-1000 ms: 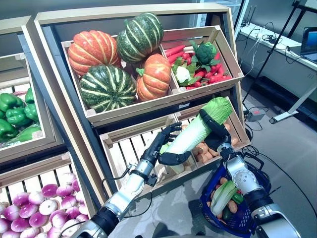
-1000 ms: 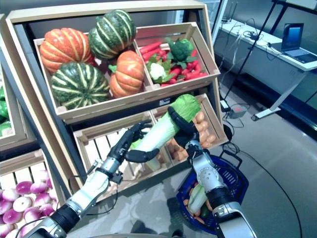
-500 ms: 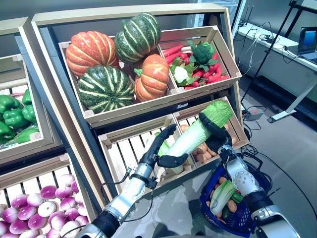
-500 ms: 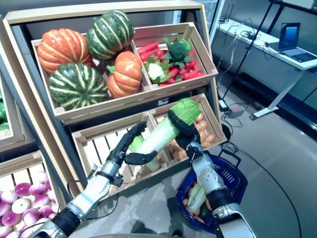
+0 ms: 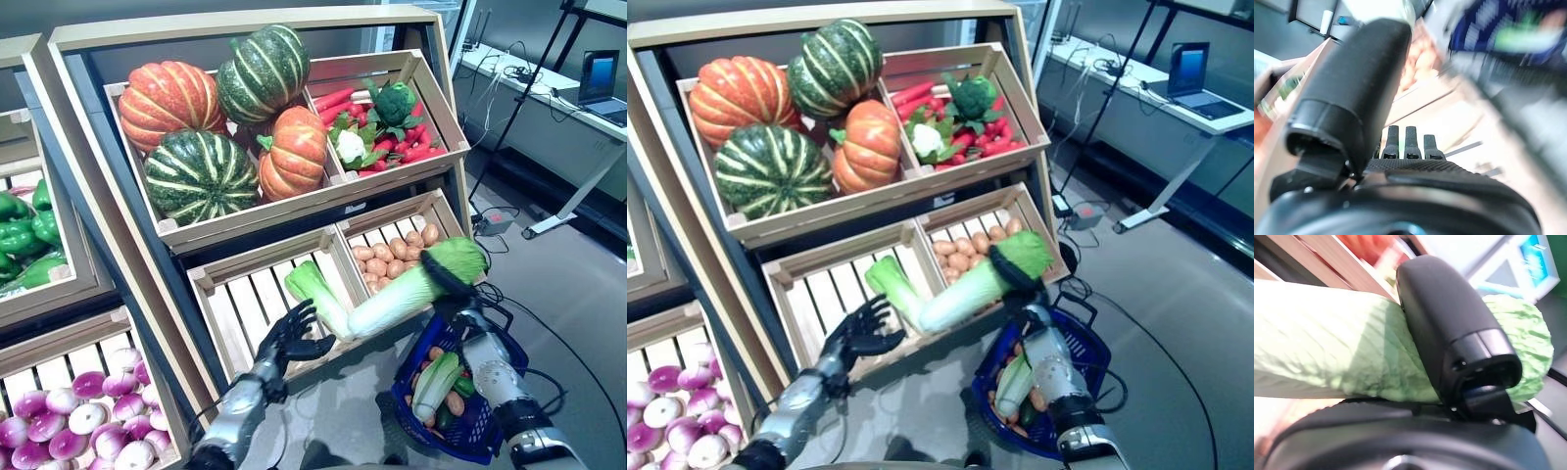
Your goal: Put vegetables into the basket
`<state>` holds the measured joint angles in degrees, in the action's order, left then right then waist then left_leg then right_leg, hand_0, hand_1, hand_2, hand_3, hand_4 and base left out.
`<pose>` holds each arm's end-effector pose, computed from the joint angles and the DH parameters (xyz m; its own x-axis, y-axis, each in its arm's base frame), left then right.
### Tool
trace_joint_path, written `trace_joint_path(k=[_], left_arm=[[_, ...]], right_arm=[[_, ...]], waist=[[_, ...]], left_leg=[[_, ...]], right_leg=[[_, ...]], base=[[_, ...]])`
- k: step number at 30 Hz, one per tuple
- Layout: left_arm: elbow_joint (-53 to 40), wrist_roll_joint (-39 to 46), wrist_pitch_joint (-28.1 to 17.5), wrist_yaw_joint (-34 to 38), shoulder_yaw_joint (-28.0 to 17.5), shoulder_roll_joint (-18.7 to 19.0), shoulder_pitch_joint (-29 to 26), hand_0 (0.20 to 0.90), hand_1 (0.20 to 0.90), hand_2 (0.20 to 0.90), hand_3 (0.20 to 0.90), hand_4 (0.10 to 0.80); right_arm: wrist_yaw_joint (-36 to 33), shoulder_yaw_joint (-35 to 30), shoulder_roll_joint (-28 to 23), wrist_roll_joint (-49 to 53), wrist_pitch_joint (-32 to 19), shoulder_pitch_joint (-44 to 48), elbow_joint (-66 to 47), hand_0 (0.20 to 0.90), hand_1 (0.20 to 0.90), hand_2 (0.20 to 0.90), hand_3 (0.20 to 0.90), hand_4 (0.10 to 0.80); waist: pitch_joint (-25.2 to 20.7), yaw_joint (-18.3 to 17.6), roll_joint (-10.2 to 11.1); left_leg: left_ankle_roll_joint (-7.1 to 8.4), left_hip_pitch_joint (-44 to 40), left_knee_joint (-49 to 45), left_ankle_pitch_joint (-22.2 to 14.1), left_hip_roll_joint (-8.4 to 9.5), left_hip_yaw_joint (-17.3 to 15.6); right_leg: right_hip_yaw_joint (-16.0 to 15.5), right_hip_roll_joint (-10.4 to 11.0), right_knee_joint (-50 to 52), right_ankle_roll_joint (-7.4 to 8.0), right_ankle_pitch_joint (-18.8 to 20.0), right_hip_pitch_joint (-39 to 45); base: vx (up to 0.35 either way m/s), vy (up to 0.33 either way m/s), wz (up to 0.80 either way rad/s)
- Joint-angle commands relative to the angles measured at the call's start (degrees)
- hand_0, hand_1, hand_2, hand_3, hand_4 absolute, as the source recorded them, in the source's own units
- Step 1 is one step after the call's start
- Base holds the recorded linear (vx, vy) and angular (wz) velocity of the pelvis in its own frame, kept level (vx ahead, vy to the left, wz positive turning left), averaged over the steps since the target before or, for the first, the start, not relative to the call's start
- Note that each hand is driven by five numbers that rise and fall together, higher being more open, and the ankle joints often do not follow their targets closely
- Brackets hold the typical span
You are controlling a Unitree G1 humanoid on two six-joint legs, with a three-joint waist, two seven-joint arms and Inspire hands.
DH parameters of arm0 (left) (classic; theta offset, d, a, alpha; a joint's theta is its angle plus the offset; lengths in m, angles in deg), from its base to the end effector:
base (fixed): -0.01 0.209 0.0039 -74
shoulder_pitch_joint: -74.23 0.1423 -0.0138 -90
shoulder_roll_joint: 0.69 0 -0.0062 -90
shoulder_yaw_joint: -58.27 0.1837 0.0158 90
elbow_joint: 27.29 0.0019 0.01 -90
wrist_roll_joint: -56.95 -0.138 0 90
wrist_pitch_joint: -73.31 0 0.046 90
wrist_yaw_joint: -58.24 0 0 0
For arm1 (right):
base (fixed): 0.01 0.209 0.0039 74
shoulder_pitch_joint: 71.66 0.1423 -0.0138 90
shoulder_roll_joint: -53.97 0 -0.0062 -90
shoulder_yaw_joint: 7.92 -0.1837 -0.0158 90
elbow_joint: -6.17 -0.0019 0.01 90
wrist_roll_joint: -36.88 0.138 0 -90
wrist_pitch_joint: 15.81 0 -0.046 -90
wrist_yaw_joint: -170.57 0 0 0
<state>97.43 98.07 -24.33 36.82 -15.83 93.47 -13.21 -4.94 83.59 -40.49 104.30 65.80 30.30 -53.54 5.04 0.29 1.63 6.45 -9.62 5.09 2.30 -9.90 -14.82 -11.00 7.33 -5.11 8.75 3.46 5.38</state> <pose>0.1490 0.2124 -0.0577 0.8454 -0.3218 -0.4264 0.1437 0.9058 -0.3986 0.2320 -0.2370 0.0137 0.9774 -0.1553 -0.1435 0.2112 0.6856 0.6967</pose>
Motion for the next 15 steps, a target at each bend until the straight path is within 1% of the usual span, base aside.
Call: trace_joint_path(k=[1,4,6,8,9,11,12,13,15], left_arm=[[-0.66,10.92,-0.55,-17.06,-1.14,0.82,-3.08,0.9,0.9,0.9,0.9,0.8],[-0.91,13.24,-0.55,-19.82,-2.51,1.24,-3.72,0.9,0.9,0.9,0.9,0.8],[-2.36,15.67,-0.04,-20.05,-4.48,1.04,-4.18,0.9,0.9,0.9,0.9,0.8],[-3.32,16.61,-0.28,-18.4,-5.52,0.78,-4.13,0.9,0.9,0.9,0.9,0.8],[-4.26,16.2,-2.34,-12.56,-7.65,0.24,-4.39,0.9,0.9,0.9,0.9,0.8],[-4.24,10.52,-6.76,-4.27,-8.96,0.11,-5.02,0.9,0.9,0.9,0.9,0.8],[-3.73,3.51,-11.21,2.84,-9.34,0.37,-5.63,0.9,0.9,0.9,0.9,0.8],[-3.84,-2.81,-13.35,7.74,-9.32,0.88,-6.1,0.9,0.9,0.9,0.9,0.8],[-4.41,-12.82,-15.5,17.5,-8.32,2.18,-7.11,0.9,0.9,0.9,0.9,0.8]], right_arm=[[1.48,-4.65,-5.75,-1.66,-8.4,8.51,0.9,0.3,0.3,0.3,0.3,0.4],[1.05,-4.12,-6.43,-1.4,-8.48,9.46,2.11,0.3,0.3,0.3,0.3,0.4],[0.43,-4.43,-6.26,-2.22,-8.44,9.48,2.13,0.3,0.3,0.3,0.3,0.4],[0.31,-4.59,-6.09,-3.07,-8.52,9.22,2.04,0.3,0.3,0.3,0.3,0.4],[0.03,-4.75,-5.83,-4.2,-8.9,8.97,1.95,0.3,0.3,0.3,0.3,0.4],[-0.35,-4.78,-5.89,-4.79,-9.17,8.9,1.89,0.3,0.3,0.3,0.3,0.4],[-1.01,-4.45,-5.95,-5.16,-9.27,9.32,1.8,0.3,0.3,0.3,0.3,0.4],[-1.64,-4.16,-6.04,-5.28,-9.31,9.55,1.5,0.3,0.3,0.3,0.3,0.4],[-3.02,-4.02,-6.68,-5.16,-9.63,9.56,1.0,0.3,0.3,0.3,0.3,0.4]], waist=[[-2.09,-0.31,-0.57],[-2.15,-0.18,-0.75],[-2.11,-0.08,-0.85],[-1.97,-0.09,-0.85],[-1.3,0.19,-0.64],[-0.63,0.73,-0.22],[-0.24,1.21,-0.03],[-0.05,1.45,0.0],[-0.06,1.52,-0.35]], left_leg=[[-0.27,0.17,-0.09,-2.08,-0.69,0.45],[0.04,0.05,-0.09,-1.88,-1.12,0.53],[0.27,-0.03,-0.35,-1.67,-1.45,0.52],[0.41,-0.06,-0.99,-1.64,-1.45,0.28],[0.75,1.11,-4.59,-2.16,-1.08,0.38],[0.94,3.03,-8.38,-3.06,-0.46,2.11],[0.89,4.25,-9.93,-3.85,0.08,4.06],[0.76,4.55,-9.84,-4.05,0.21,5.01],[0.71,4.15,-7.49,-3.32,-0.18,6.26]], right_leg=[[-0.38,0.56,0.11,-0.94,-1.23,2.1],[-0.27,0.04,0.11,-1.22,-1.55,2.38],[0.06,-0.57,0.11,-1.71,-1.84,2.6],[0.35,-0.81,0.11,-2.02,-1.92,2.7],[0.63,-0.86,0.24,-2.64,-1.76,2.91],[1.22,-0.61,0.37,-2.99,-1.55,3.1],[1.6,-0.34,0.49,-3.0,-1.61,3.26],[1.73,-0.11,0.58,-2.9,-1.77,3.37],[1.84,0.27,0.79,-2.62,-2.13,3.25]], base=[[0.02,-0.044,-0.04],[0.017,-0.049,-0.09],[0.009,-0.064,-0.16],[-0.011,-0.043,-0.07],[-0.03,-0.022,-0.02],[-0.031,0.009,-0.01],[-0.031,0.091,0.0],[-0.044,0.168,-0.05],[-0.035,0.203,-0.16]])
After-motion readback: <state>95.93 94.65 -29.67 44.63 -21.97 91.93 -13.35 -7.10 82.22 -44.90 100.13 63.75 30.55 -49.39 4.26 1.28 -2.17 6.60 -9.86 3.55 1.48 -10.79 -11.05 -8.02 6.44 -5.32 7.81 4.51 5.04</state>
